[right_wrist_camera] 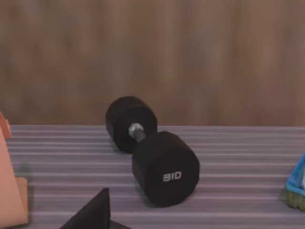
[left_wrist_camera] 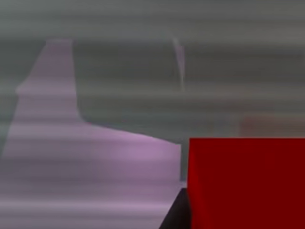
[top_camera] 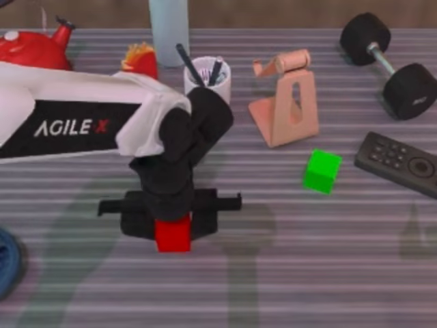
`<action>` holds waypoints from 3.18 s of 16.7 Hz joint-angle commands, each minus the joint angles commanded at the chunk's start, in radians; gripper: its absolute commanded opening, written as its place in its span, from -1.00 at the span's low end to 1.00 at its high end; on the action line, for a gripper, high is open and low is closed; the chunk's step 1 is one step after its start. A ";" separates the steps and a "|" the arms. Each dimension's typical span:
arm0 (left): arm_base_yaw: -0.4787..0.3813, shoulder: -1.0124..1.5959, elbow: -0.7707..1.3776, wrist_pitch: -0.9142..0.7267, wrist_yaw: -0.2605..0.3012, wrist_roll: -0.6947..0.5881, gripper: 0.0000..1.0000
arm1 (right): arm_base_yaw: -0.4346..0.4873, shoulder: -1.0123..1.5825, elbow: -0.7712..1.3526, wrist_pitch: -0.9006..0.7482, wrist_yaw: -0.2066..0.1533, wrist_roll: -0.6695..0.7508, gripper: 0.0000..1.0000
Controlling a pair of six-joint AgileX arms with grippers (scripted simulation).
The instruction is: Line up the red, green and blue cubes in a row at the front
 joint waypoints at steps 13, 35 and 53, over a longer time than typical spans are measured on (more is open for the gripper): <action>0.000 0.004 -0.006 0.008 0.000 0.000 0.36 | 0.000 0.000 0.000 0.000 0.000 0.000 1.00; 0.013 -0.088 0.146 -0.241 -0.001 -0.007 1.00 | 0.000 0.000 0.000 0.000 0.000 0.000 1.00; 0.340 -0.882 -0.469 0.172 -0.016 0.125 1.00 | 0.178 0.927 0.805 -0.522 0.000 -0.320 1.00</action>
